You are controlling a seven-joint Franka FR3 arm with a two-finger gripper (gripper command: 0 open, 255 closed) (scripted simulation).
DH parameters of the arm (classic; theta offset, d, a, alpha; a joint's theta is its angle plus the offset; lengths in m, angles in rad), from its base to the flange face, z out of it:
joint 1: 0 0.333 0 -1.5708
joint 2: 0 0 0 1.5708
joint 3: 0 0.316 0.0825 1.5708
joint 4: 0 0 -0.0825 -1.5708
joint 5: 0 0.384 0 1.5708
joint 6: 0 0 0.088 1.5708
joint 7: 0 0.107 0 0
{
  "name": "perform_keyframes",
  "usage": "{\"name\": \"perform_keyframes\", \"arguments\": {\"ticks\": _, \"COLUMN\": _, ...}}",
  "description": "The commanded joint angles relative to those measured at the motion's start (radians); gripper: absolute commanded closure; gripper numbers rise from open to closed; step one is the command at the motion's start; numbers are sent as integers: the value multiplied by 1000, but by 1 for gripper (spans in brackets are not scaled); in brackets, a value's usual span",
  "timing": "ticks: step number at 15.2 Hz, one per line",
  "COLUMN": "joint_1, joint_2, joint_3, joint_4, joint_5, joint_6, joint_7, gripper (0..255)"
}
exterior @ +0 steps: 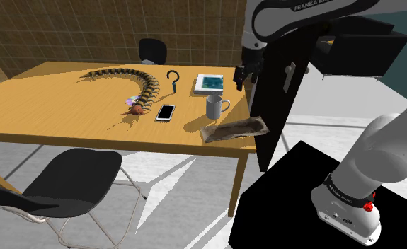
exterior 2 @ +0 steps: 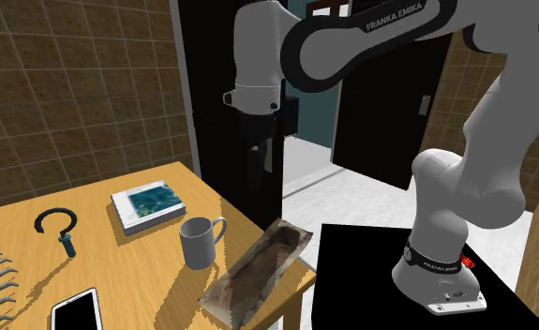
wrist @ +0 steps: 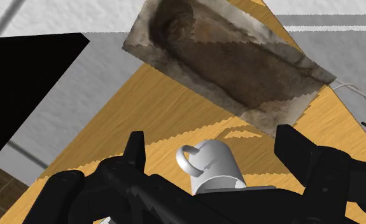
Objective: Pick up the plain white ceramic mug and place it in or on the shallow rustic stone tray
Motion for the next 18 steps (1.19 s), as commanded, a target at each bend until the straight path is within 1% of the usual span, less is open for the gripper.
{"name": "perform_keyframes", "arguments": {"ticks": 1, "joint_1": 7, "joint_2": 70, "joint_3": 9, "joint_4": 26, "joint_5": 4, "joint_6": 49, "joint_7": 8, "gripper": 0}}
{"name": "perform_keyframes", "arguments": {"ticks": 7, "joint_1": 26, "joint_2": 284, "joint_3": 31, "joint_4": 164, "joint_5": 7, "joint_6": 141, "joint_7": 26, "gripper": 0}}
{"name": "perform_keyframes", "arguments": {"ticks": 13, "joint_1": 46, "joint_2": 492, "joint_3": 49, "joint_4": 339, "joint_5": -1, "joint_6": 190, "joint_7": 43, "gripper": 0}}
{"name": "perform_keyframes", "arguments": {"ticks": 18, "joint_1": 46, "joint_2": 523, "joint_3": 47, "joint_4": 311, "joint_5": -4, "joint_6": 249, "joint_7": 46, "gripper": 0}}
